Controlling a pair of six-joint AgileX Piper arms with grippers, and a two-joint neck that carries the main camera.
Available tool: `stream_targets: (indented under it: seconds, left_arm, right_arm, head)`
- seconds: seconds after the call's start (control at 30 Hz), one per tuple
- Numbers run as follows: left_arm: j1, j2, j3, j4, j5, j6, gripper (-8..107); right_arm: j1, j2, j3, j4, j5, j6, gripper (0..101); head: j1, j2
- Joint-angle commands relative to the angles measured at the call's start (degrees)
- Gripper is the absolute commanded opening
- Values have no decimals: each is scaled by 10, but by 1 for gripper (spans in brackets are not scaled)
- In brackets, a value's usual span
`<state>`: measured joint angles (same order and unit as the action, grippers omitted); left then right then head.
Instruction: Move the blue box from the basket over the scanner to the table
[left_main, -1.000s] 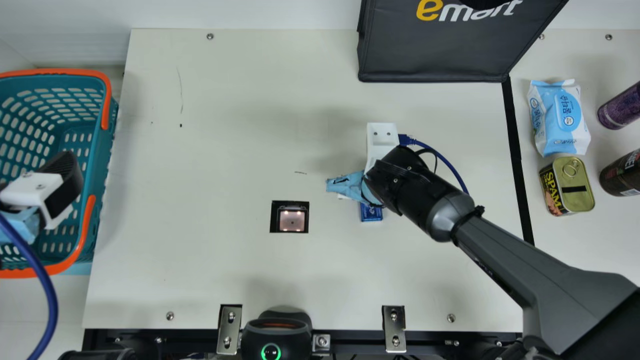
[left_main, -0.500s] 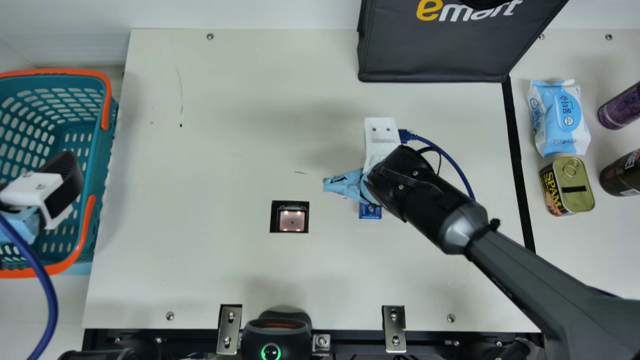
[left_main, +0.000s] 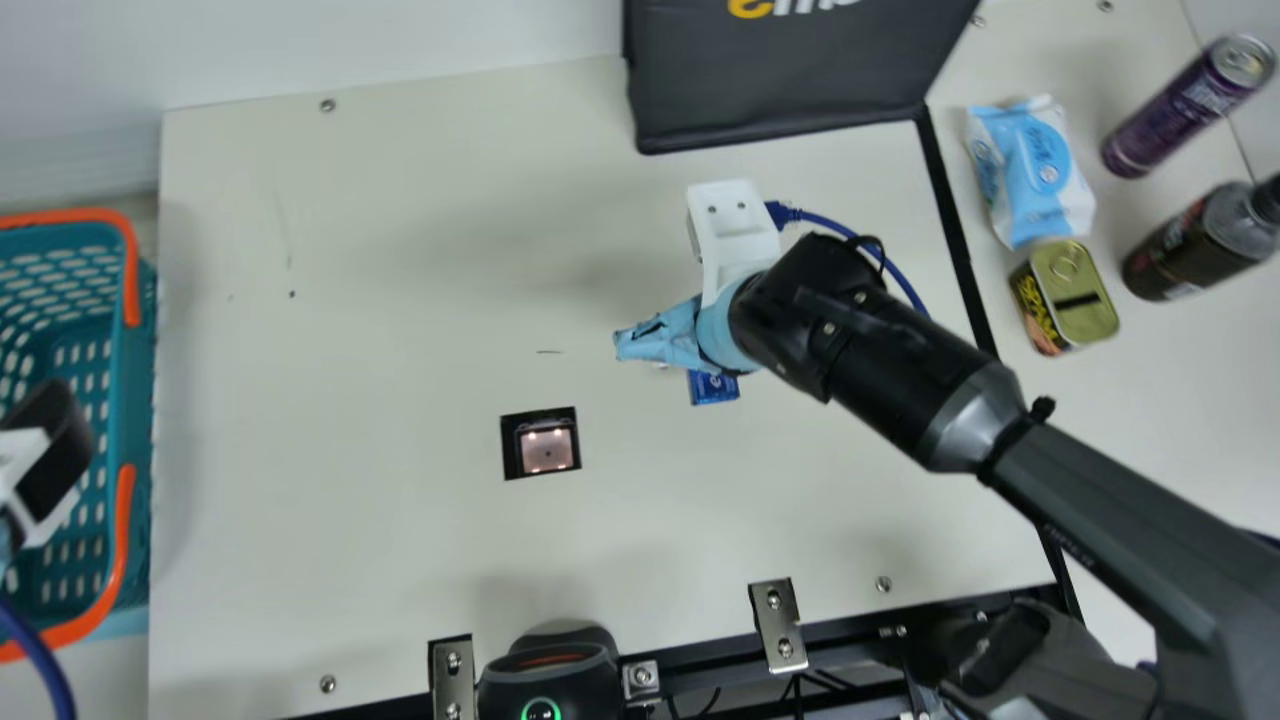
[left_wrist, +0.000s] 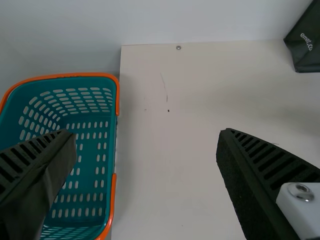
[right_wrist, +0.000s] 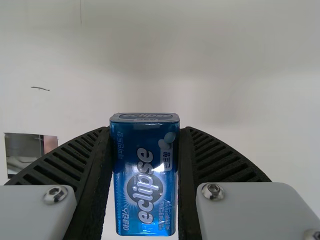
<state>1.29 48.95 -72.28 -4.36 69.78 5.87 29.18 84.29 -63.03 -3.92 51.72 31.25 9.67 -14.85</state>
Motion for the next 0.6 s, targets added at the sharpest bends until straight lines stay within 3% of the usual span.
stream_targets:
  seconds: [0.0,0.2,0.33,0.57]
  left_arm:
    - [0,0,0,0,0,0,90]
    - [0,0,0,0,0,0,90]
    - [0,0,0,0,0,0,90]
    - [0,0,0,0,0,0,90]
  right_arm:
    - [-67,-28,13,51,-2,-116,0]
    - [-226,-83,44,181,17,-334,0]
    - [-349,-102,55,246,55,-461,0]
    - [-556,-92,46,285,122,-621,0]
  head:
    - [-17,-54]
    - [-17,-67]
    - [-17,-67]
    - [-17,-67]
